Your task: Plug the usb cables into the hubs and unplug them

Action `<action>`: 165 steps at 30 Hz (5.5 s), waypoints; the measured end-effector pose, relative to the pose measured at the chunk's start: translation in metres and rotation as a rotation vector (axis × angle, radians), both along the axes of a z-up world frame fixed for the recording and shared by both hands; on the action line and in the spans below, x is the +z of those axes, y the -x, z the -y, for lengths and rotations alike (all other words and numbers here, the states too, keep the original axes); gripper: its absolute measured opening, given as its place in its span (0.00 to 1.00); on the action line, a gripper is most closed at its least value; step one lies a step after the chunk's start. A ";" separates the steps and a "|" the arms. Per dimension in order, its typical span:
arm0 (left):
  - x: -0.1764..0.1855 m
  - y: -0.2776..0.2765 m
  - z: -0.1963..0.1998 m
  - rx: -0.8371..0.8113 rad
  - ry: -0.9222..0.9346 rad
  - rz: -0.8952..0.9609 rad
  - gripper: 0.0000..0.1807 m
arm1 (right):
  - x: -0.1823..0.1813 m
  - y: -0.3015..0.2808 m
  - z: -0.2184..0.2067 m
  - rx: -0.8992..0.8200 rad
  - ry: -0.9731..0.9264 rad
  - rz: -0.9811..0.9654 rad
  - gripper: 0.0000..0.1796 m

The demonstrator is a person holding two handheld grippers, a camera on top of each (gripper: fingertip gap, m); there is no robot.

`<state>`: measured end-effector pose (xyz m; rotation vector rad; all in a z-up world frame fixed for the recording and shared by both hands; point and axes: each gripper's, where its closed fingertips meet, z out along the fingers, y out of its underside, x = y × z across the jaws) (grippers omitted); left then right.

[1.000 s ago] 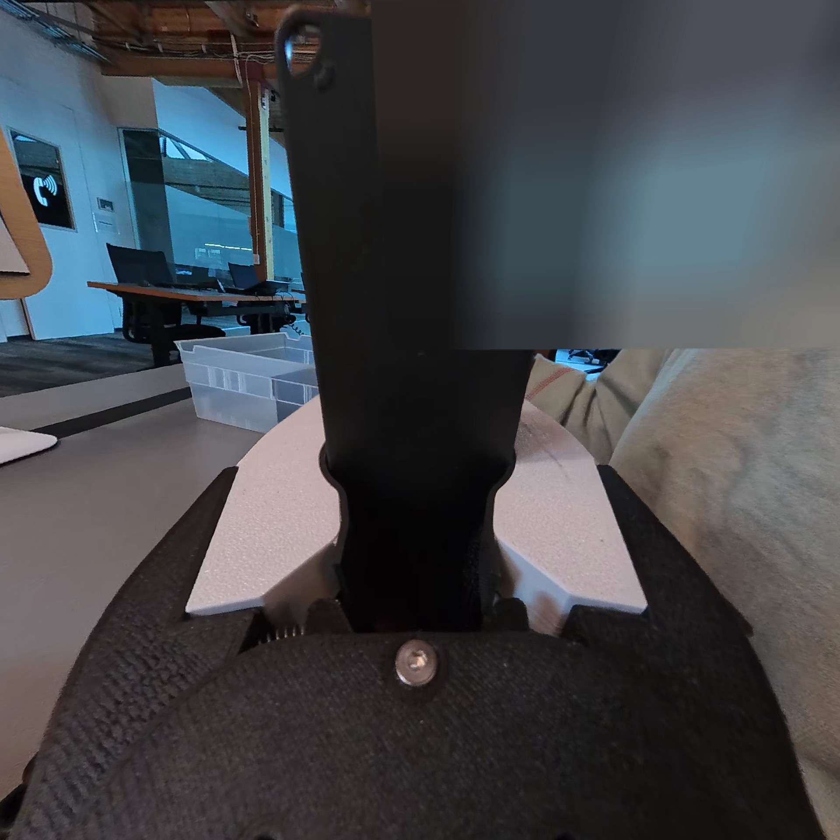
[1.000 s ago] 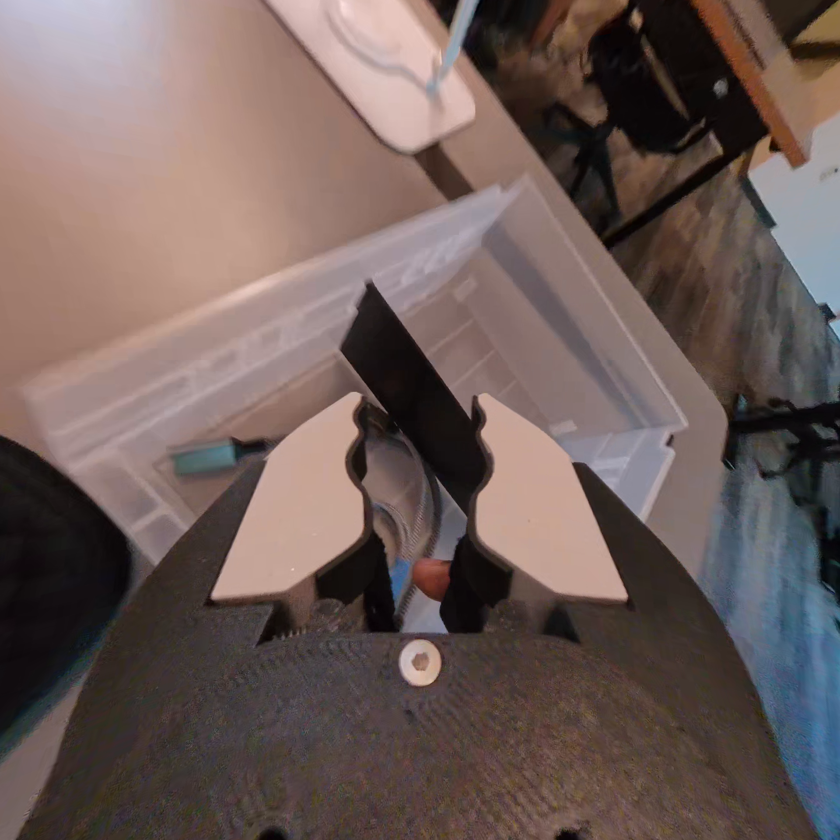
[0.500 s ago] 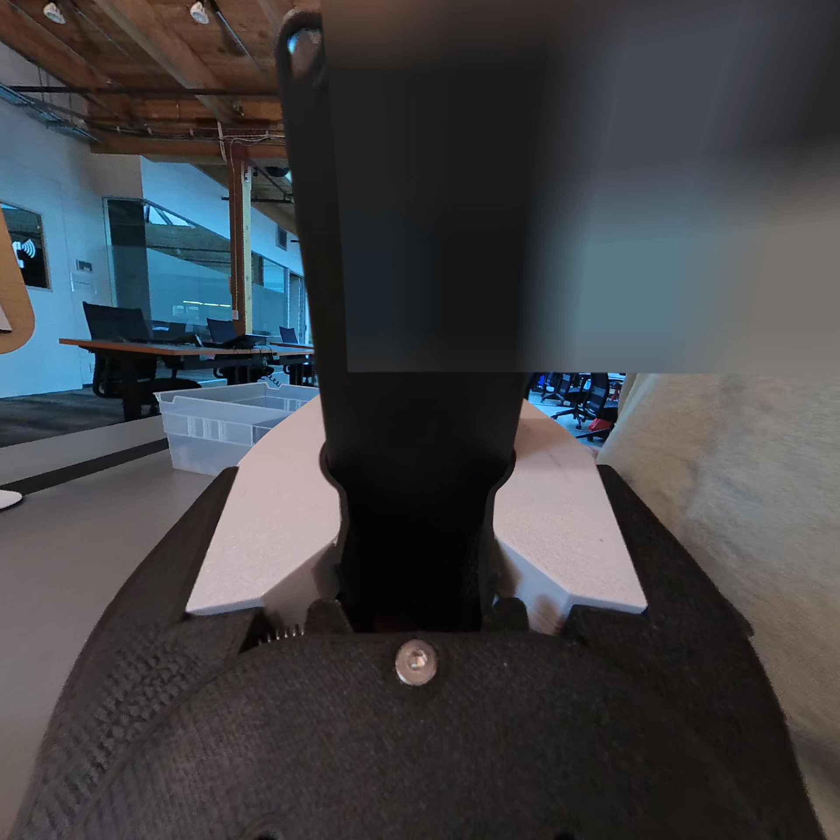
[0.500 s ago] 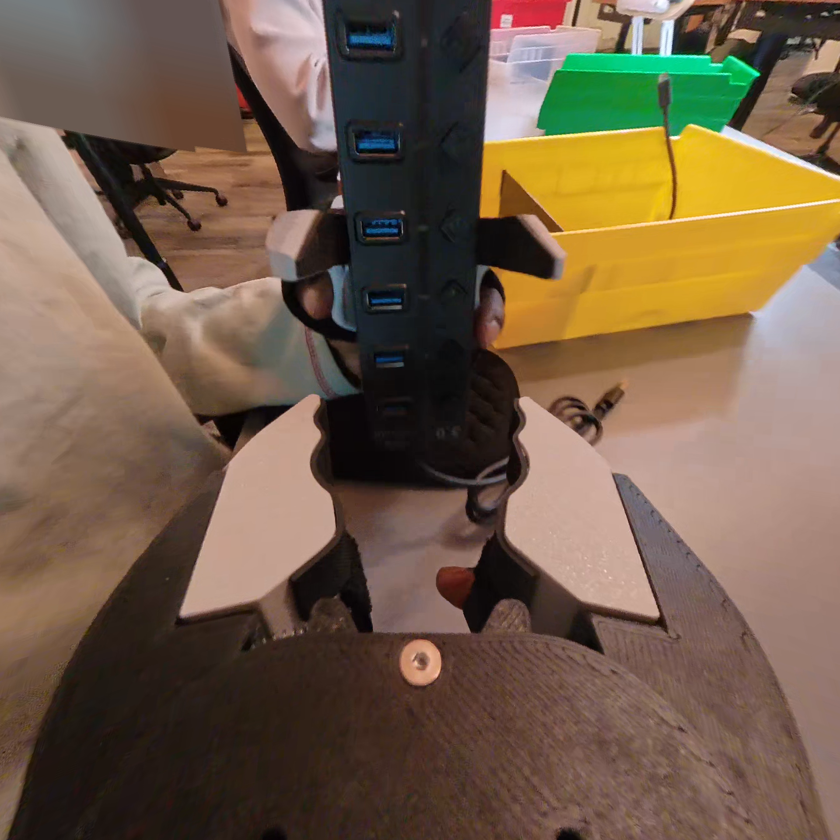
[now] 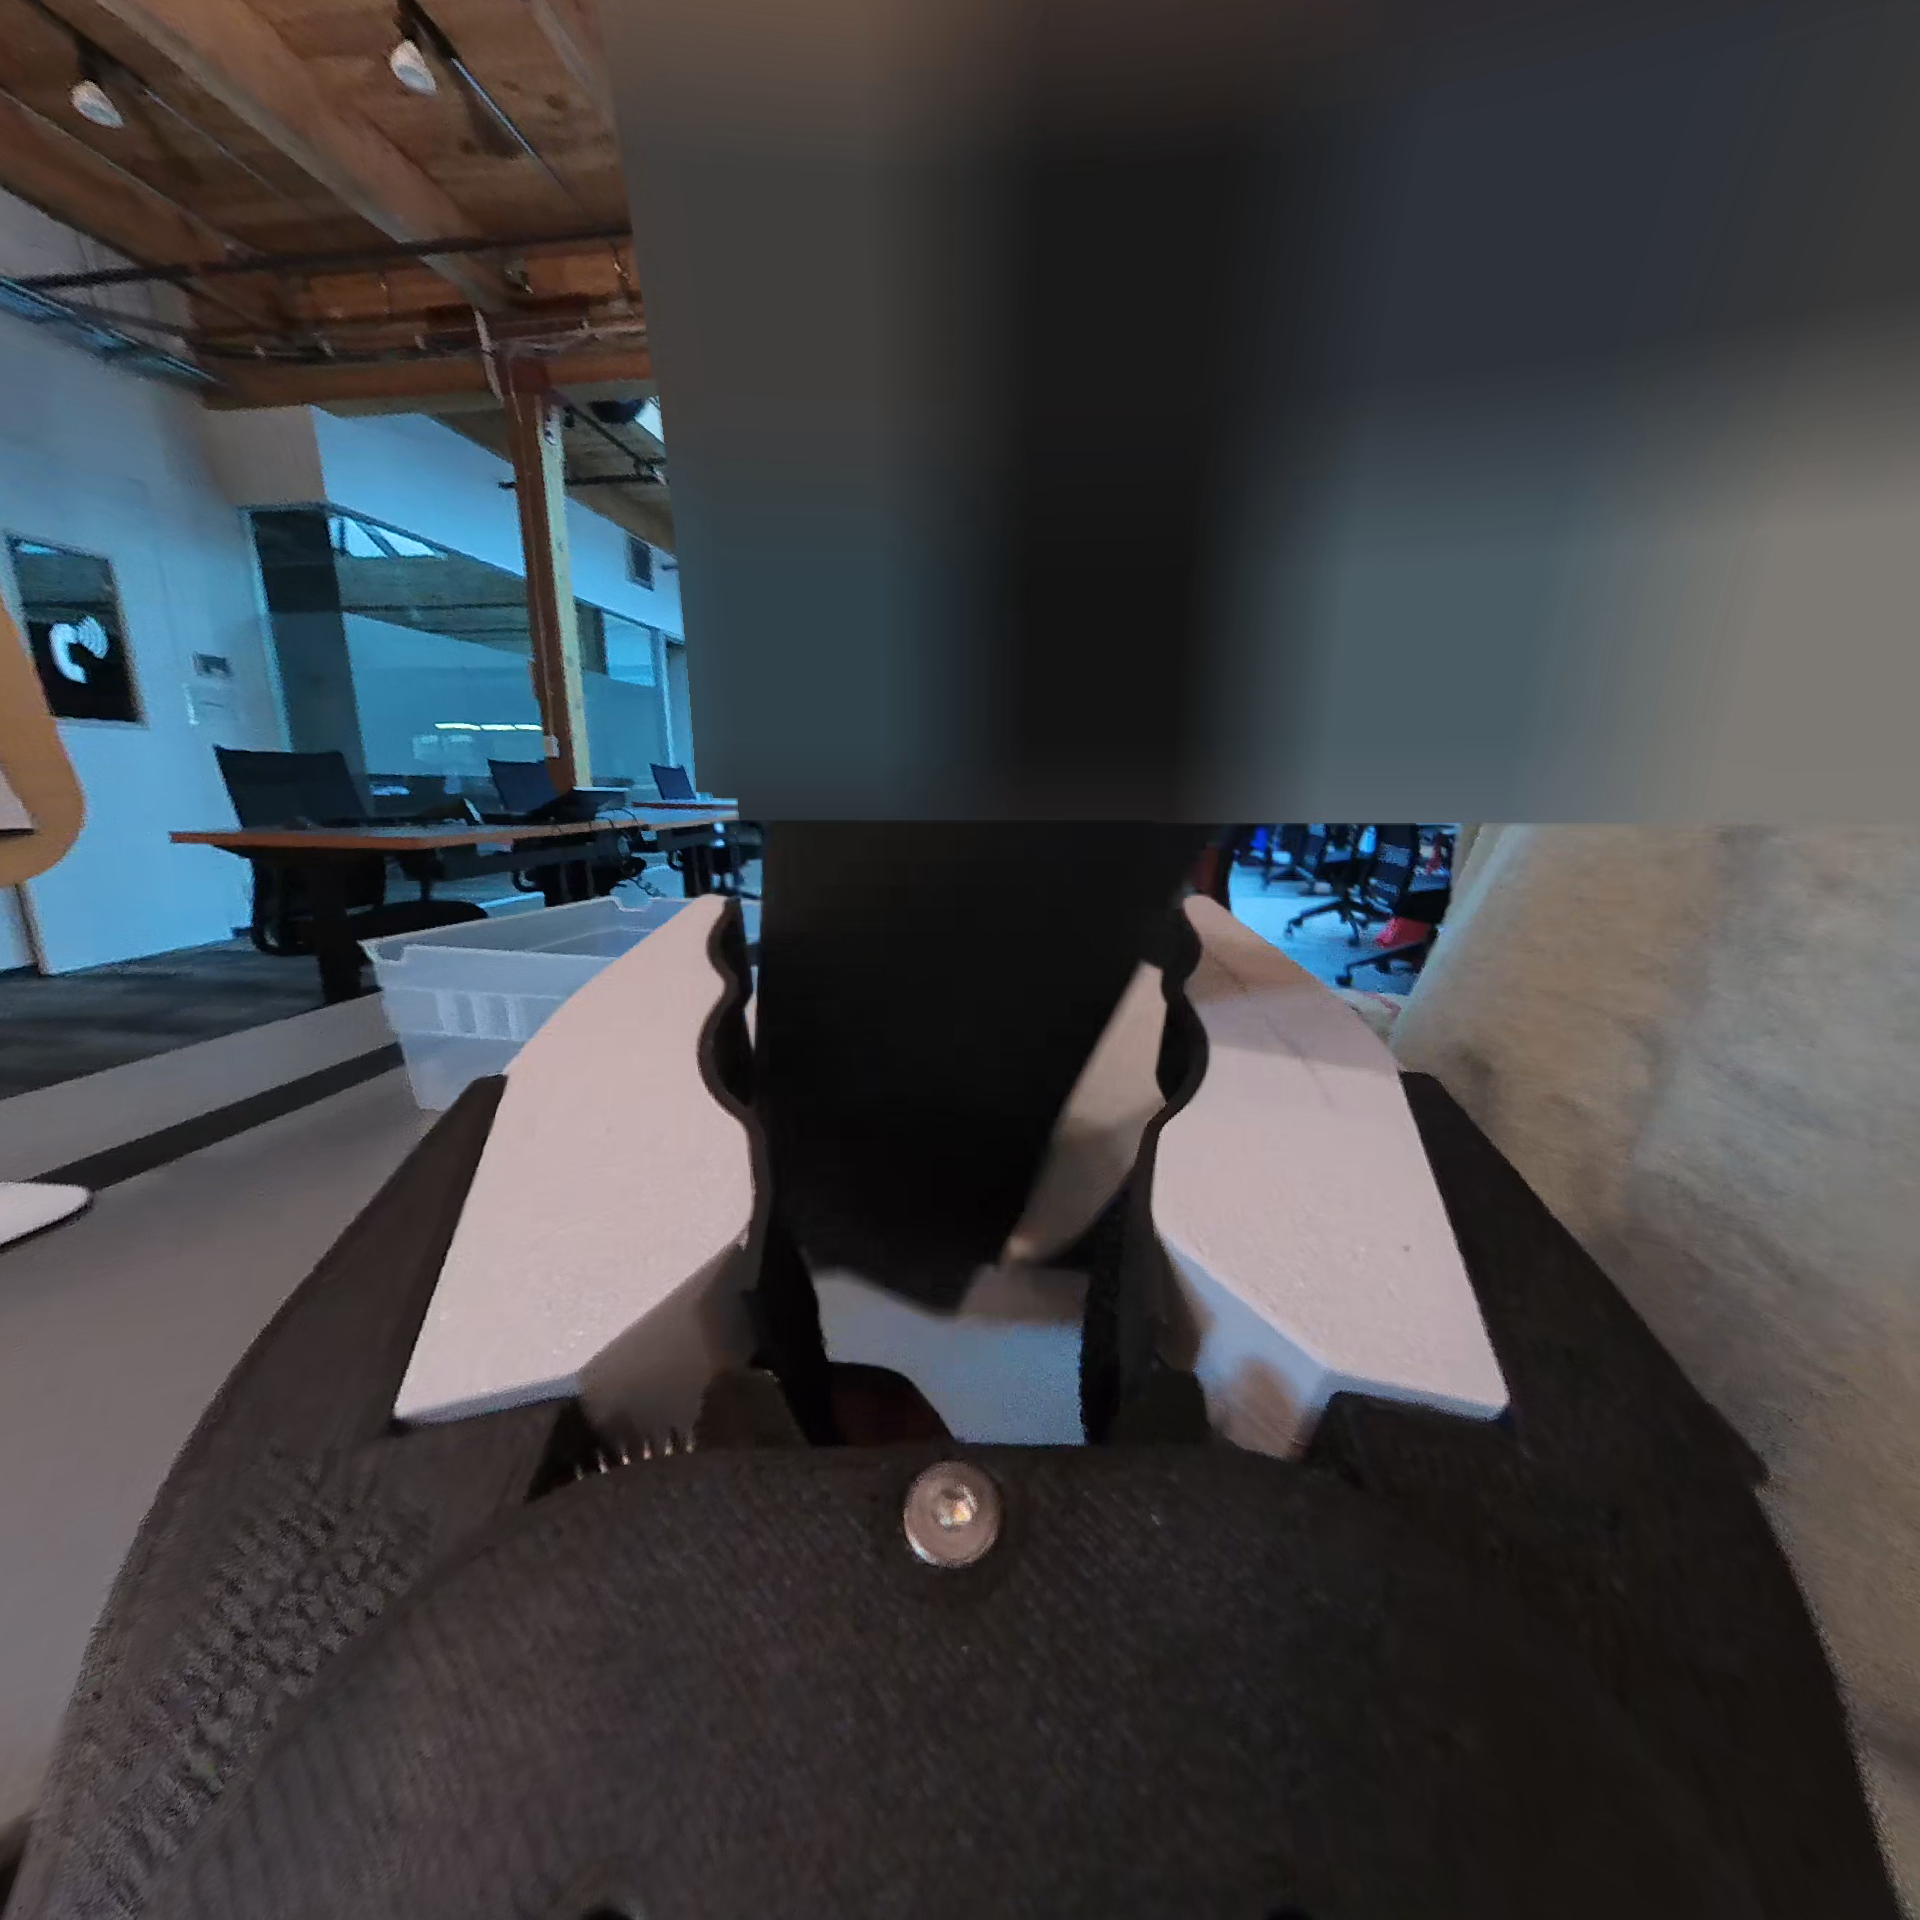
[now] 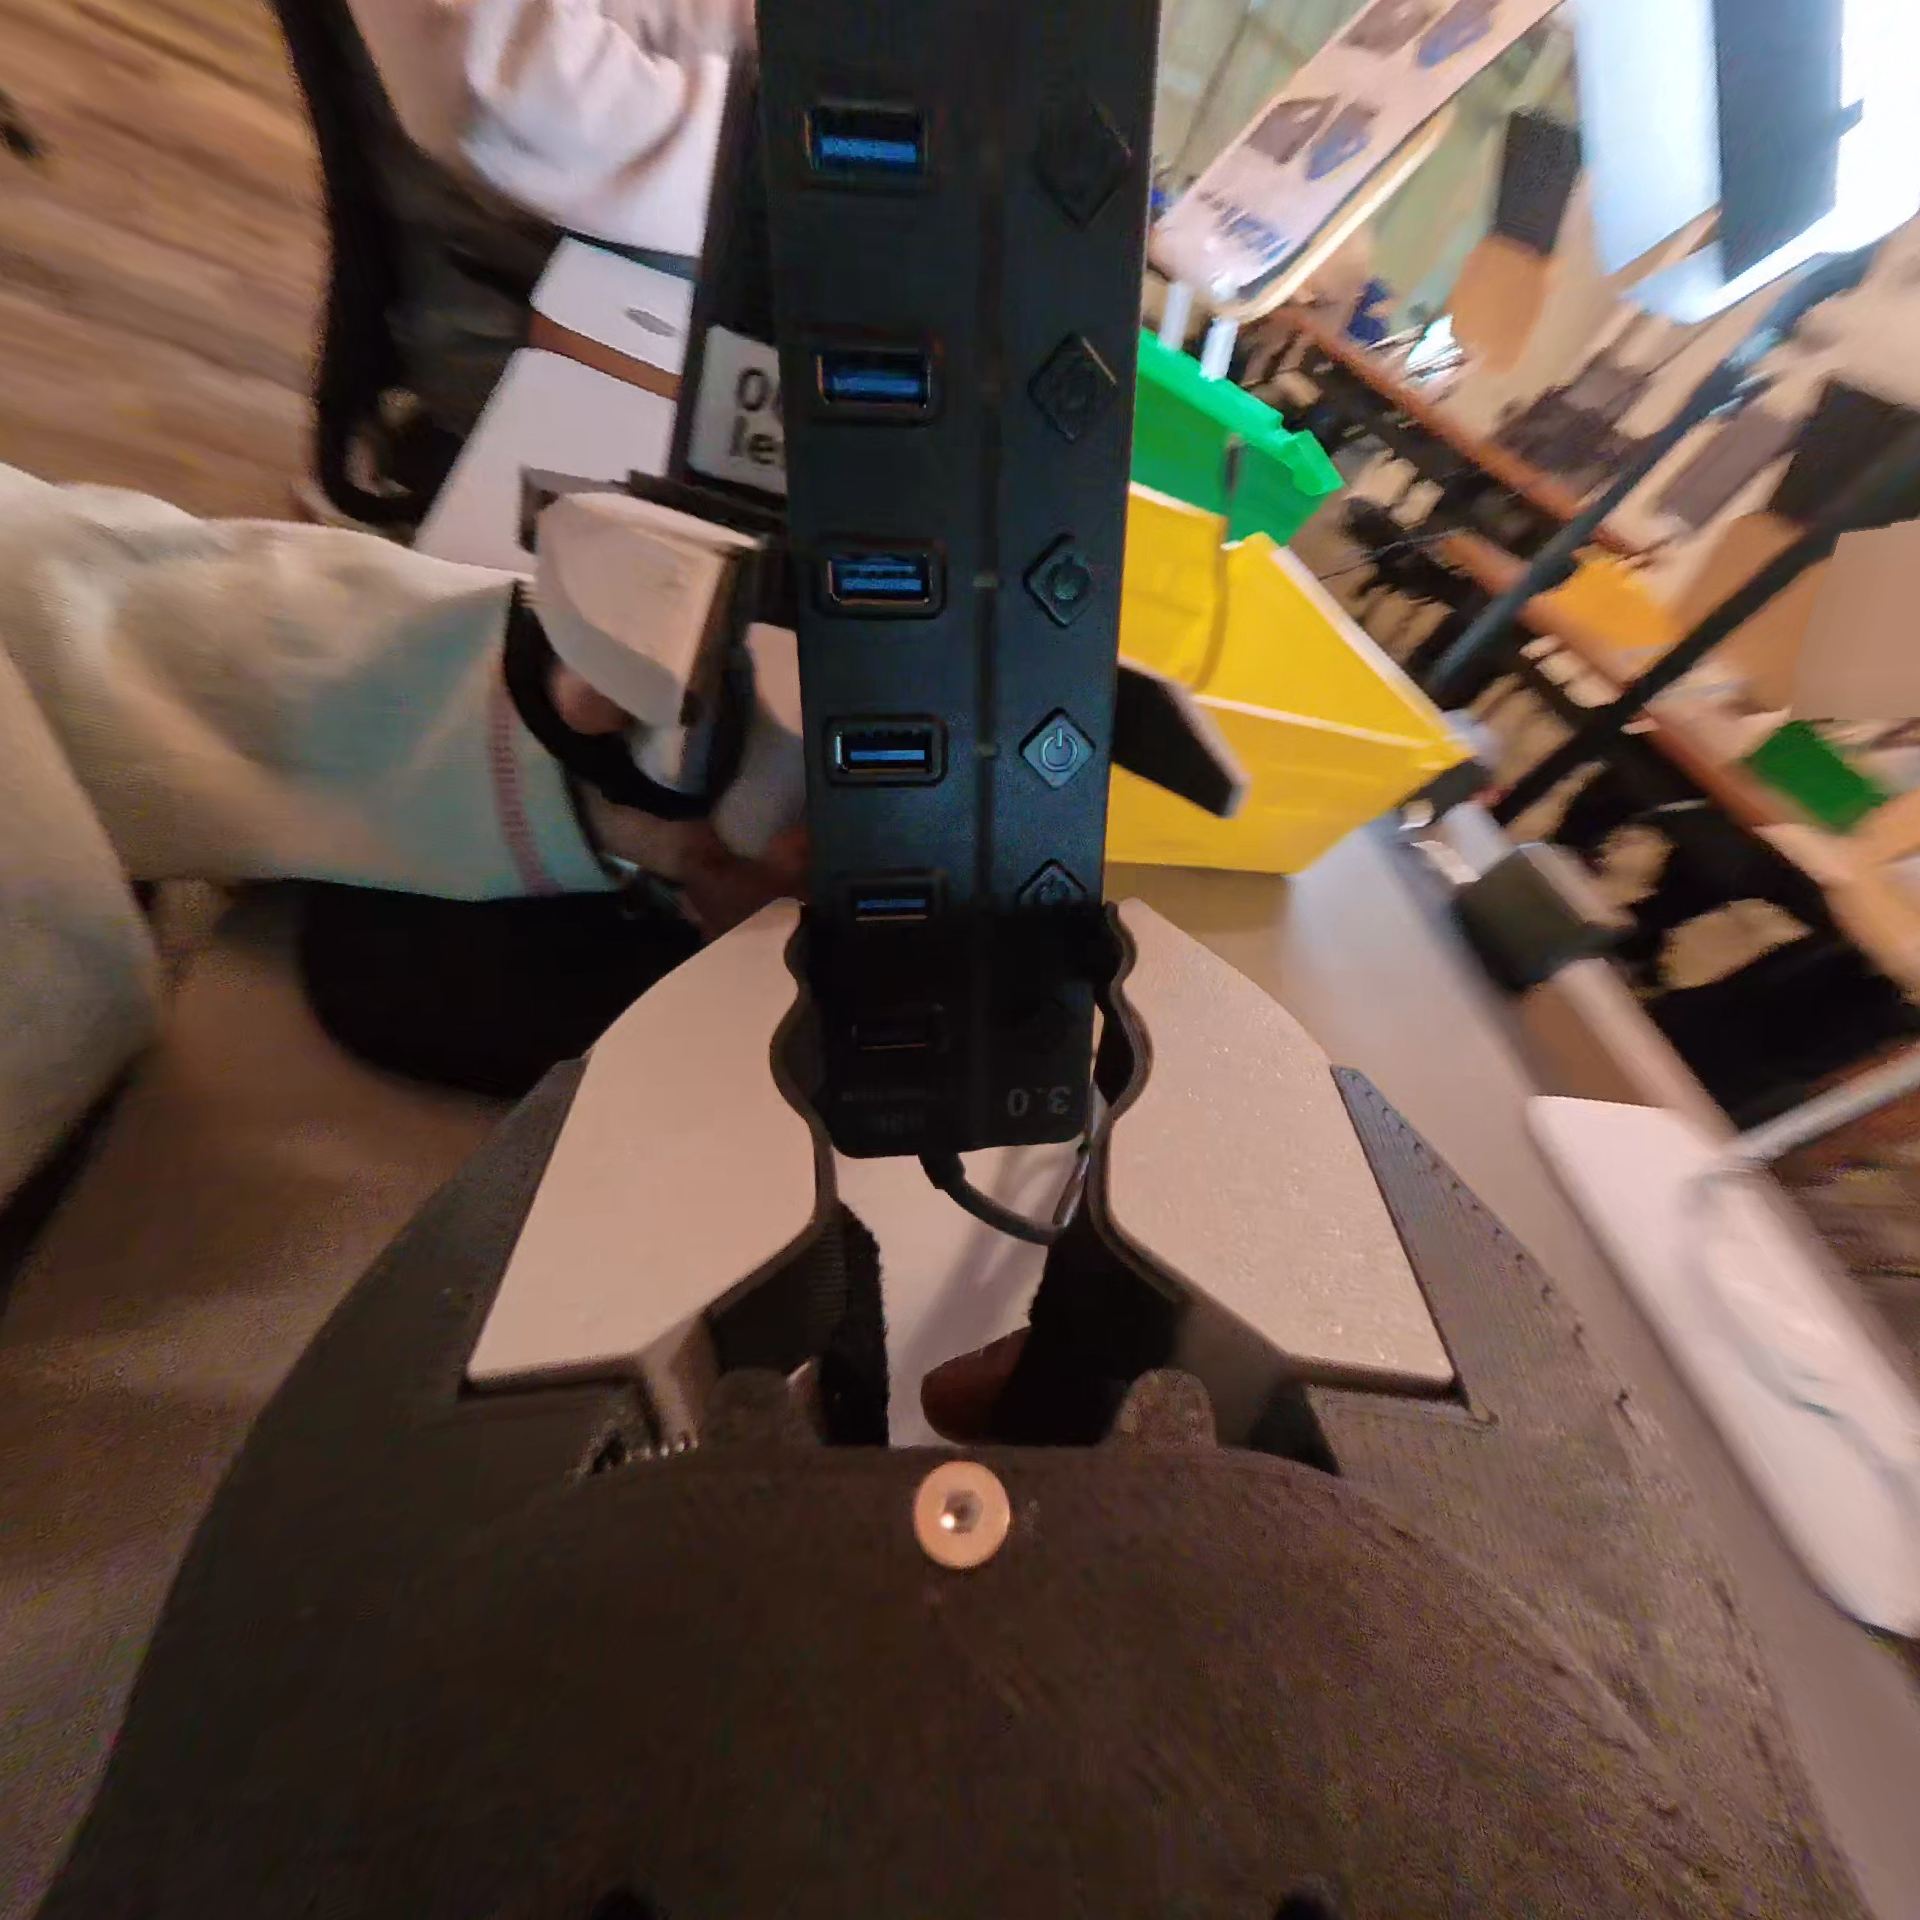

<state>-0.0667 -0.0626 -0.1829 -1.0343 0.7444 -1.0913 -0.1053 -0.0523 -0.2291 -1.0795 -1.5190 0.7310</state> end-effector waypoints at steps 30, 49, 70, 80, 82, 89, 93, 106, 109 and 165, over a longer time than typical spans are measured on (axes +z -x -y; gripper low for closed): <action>0.001 0.024 -0.025 0.191 0.057 0.069 0.38 | 0.091 -0.272 -0.279 -0.661 -0.024 -0.050 0.29; 0.001 0.027 -0.025 0.192 0.063 0.081 0.37 | 0.006 -0.324 -0.306 -0.800 0.153 0.550 0.28; -0.002 0.025 -0.026 0.186 0.073 0.063 0.37 | -0.020 -0.336 -0.315 -0.868 0.247 0.675 0.39; -0.009 0.021 -0.028 0.193 0.076 0.013 0.37 | 0.086 -0.258 -0.218 -0.814 0.214 0.035 0.58; -0.010 0.019 -0.028 0.193 0.077 0.001 0.37 | 0.093 -0.234 -0.183 -0.745 0.206 -0.104 0.65; -0.014 0.014 -0.029 0.193 0.079 -0.036 0.37 | 0.063 -0.200 -0.127 -0.835 -0.040 -0.490 0.63; -0.004 0.013 -0.025 0.190 0.088 -0.043 0.36 | 0.038 -0.180 -0.106 -0.822 -0.074 -0.607 0.56; -0.011 0.238 -0.082 0.826 0.761 -0.920 0.35 | 0.020 -0.147 -0.099 -0.678 -0.004 -0.520 0.59; -0.048 0.274 -0.098 0.817 1.031 -0.961 0.35 | 0.024 -0.149 -0.097 -0.650 0.050 -0.570 0.58; -0.082 0.309 -0.144 0.825 0.794 -1.306 0.26 | 0.026 -0.150 -0.092 -0.591 0.119 -0.621 0.47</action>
